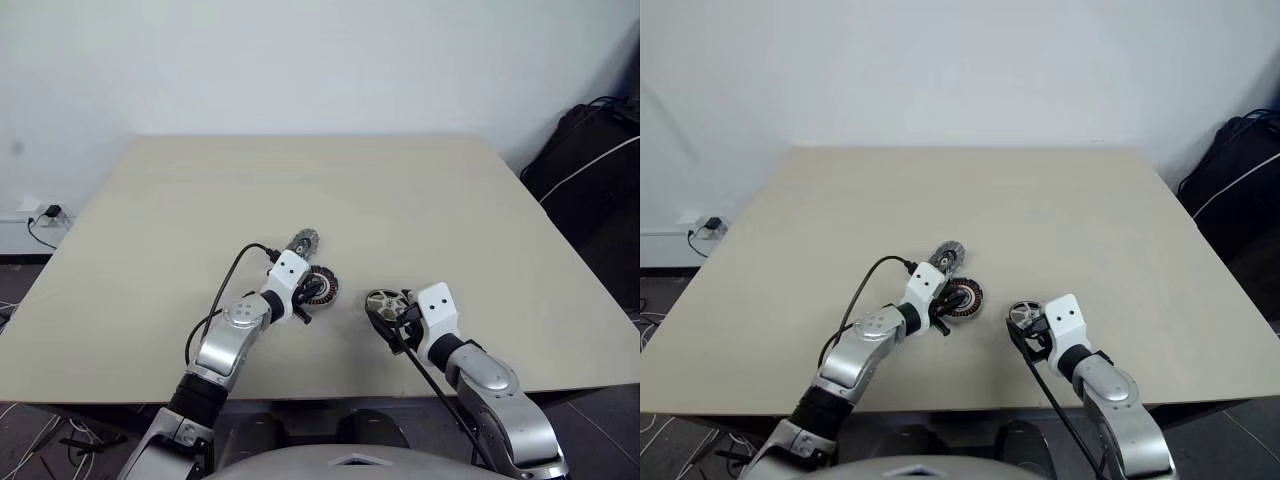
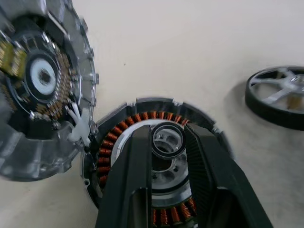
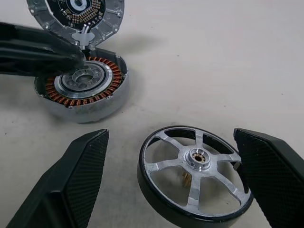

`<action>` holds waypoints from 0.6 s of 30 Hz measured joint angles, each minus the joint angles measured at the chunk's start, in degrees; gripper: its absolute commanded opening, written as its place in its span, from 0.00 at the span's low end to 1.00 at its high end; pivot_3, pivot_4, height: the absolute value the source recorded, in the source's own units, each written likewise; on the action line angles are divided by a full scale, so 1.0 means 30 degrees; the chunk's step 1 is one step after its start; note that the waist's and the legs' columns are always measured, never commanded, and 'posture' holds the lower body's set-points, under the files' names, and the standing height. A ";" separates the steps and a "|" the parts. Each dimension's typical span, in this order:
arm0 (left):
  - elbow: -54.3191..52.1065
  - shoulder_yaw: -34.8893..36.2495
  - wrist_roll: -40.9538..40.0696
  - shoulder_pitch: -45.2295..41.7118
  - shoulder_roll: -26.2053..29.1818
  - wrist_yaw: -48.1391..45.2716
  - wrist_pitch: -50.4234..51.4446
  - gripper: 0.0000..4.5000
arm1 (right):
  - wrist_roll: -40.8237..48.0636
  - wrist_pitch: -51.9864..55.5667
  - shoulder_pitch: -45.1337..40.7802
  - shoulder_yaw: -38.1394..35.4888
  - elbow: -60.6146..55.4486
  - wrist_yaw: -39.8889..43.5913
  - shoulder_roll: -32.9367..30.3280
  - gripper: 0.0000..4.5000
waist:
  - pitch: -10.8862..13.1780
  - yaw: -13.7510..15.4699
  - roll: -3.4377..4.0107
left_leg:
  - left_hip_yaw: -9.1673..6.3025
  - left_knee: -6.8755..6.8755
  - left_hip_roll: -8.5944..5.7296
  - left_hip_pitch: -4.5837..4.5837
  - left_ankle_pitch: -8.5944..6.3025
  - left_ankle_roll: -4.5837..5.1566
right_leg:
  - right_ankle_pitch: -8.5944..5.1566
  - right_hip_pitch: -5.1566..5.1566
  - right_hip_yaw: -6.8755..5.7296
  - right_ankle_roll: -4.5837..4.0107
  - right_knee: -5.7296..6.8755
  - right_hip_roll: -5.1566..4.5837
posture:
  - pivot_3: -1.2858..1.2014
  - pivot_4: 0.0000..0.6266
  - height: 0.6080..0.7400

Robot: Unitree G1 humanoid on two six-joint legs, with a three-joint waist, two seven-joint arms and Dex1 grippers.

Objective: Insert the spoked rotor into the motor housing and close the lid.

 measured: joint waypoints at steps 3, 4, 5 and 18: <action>0.0760 -0.0042 0.0115 -0.0281 -0.0179 0.0065 -0.0344 0.15 | -0.0036 -0.0012 -0.0003 0.0003 0.0000 -0.0030 0.0000 1.00 | 0.0000 -0.0002 0.0000 | -0.0001 0.0009 0.0000 0.0000 -0.0015 0.0025 | 0.0001 0.0002 0.0000 0.0002 0.0000 -0.0001 | 0.52 0.00 1.00; 0.0940 -0.0042 0.0200 -0.0338 -0.0257 0.0121 -0.0400 0.15 | -0.0041 -0.0020 -0.0004 0.0003 -0.0001 -0.0031 0.0003 1.00 | 0.0000 -0.0002 -0.0001 | -0.0002 0.0013 0.0000 0.0000 -0.0017 0.0029 | 0.0002 0.0003 0.0000 0.0003 -0.0001 -0.0002 | 0.52 0.00 1.00; 0.1097 -0.0043 0.0328 -0.0366 -0.0340 0.0180 -0.0450 0.15 | -0.0047 -0.0024 -0.0004 0.0003 0.0000 -0.0037 0.0003 1.00 | 0.0001 0.0000 -0.0001 | -0.0002 0.0016 0.0000 0.0000 -0.0018 0.0031 | 0.0003 0.0005 0.0000 0.0005 -0.0001 -0.0003 | 0.52 0.00 1.00; 0.2295 0.0143 0.0648 -0.0699 -0.0904 0.0366 -0.1000 0.53 | -0.0298 -0.0267 -0.0042 0.0061 0.0002 -0.0028 0.0013 1.00 | 0.0004 -0.0003 -0.0007 | -0.0014 0.0028 0.0000 0.0000 -0.0021 0.0038 | 0.0007 0.0016 -0.0006 0.0011 0.0000 -0.0005 | 0.52 0.00 1.00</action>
